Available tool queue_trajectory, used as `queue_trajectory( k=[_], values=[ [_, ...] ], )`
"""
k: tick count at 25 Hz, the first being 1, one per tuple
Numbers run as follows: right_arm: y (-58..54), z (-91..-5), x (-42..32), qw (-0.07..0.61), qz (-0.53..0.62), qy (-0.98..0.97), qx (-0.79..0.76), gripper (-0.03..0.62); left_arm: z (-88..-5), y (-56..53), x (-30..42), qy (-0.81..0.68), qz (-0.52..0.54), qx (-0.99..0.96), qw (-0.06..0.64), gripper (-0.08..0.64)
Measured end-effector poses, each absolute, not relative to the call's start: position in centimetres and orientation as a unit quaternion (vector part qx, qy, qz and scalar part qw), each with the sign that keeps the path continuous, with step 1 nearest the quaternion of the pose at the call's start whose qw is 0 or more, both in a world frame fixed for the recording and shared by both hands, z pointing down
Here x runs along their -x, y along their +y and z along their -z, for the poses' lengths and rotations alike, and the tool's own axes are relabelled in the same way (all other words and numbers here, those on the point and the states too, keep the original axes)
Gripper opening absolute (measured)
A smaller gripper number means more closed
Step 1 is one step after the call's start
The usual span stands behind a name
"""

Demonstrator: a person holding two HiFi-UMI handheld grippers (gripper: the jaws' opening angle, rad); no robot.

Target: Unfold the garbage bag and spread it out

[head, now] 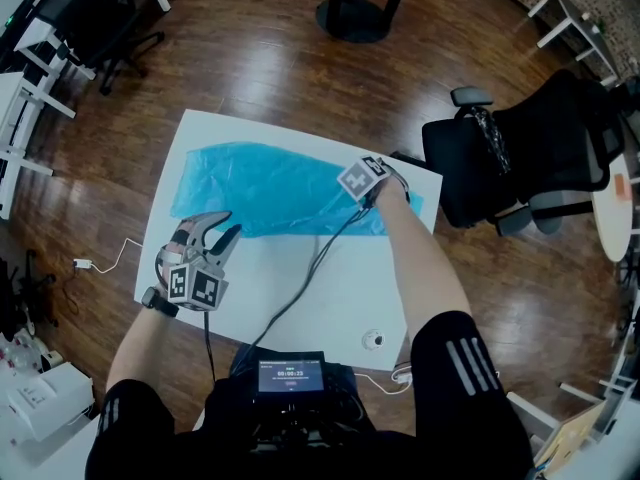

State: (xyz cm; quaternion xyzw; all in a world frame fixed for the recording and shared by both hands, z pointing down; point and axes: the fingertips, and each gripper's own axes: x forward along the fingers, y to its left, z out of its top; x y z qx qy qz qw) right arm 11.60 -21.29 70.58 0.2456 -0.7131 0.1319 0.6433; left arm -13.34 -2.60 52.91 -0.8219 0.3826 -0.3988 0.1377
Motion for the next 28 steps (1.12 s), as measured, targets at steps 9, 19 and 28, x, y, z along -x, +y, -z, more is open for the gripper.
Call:
queue_trajectory(
  k=[9, 19, 28],
  values=[
    [-21.0, -70.9, -11.8, 0.64, -0.137, -0.714, -0.249, 0.198, -62.0, -8.8, 16.2, 0.358, 0.521, 0.773, -0.053, 0.135],
    [-21.3, -70.6, -11.8, 0.629, -0.13, -0.721, -0.26, 0.199, -70.7, -8.9, 19.0, 0.302, 0.604, 0.726, -0.127, 0.135],
    [-21.7, -70.8, -11.9, 0.627, -0.113, -0.722, -0.272, 0.227, -72.1, -10.6, 19.1, 0.313, 0.607, 0.718, -0.13, 0.124]
  ],
)
